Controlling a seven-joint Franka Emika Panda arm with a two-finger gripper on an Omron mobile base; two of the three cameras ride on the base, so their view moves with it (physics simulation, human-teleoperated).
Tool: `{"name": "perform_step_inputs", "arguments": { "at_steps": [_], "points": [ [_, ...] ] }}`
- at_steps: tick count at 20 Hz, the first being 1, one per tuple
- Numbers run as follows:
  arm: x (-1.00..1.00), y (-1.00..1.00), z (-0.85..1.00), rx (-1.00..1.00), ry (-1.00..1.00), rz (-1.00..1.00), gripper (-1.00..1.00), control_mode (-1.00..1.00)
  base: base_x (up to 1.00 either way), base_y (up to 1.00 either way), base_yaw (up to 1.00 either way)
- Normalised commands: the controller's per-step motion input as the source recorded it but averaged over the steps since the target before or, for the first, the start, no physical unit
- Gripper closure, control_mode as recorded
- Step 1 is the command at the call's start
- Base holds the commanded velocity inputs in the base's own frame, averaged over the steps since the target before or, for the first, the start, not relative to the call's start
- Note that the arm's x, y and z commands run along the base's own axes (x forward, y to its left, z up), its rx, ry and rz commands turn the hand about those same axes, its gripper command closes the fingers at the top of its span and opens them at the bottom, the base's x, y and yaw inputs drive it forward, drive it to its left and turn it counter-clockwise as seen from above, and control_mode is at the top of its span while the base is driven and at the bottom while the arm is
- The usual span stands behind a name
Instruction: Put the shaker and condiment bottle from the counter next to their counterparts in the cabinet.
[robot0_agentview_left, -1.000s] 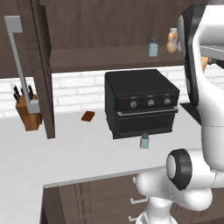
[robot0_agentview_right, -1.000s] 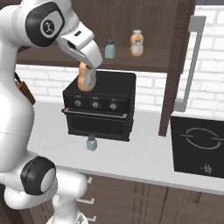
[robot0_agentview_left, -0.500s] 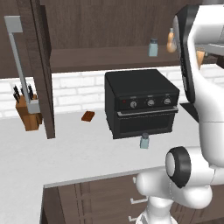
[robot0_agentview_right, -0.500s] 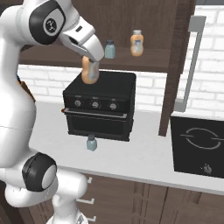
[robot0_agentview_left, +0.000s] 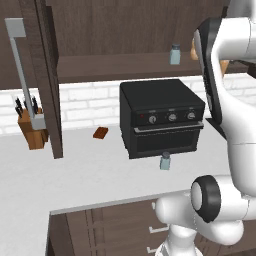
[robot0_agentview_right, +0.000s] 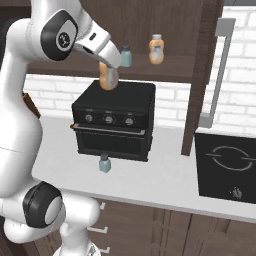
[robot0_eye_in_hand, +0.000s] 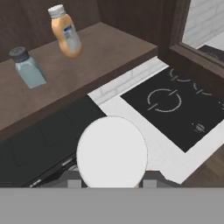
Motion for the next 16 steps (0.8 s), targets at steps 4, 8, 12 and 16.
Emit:
{"name": "perform_step_inputs", "arguments": {
  "at_steps": [4, 8, 12, 16],
  "points": [
    [0.28, -0.21, 0.0, 0.0, -0.08, 0.0, 1.0, -1.0, 0.0, 0.0, 0.0],
    [0.42, -0.24, 0.0, 0.0, -0.02, 0.0, 1.0, -1.0, 0.0, 0.0, 0.0],
    [0.41, -0.15, 0.0, -0.04, -0.04, 0.0, 1.0, -1.0, 0.0, 0.0, 0.0],
    [0.43, -0.11, 0.0, -0.04, -0.03, 0.0, 1.0, -1.0, 0.0, 0.0, 0.0]
  ]
}}
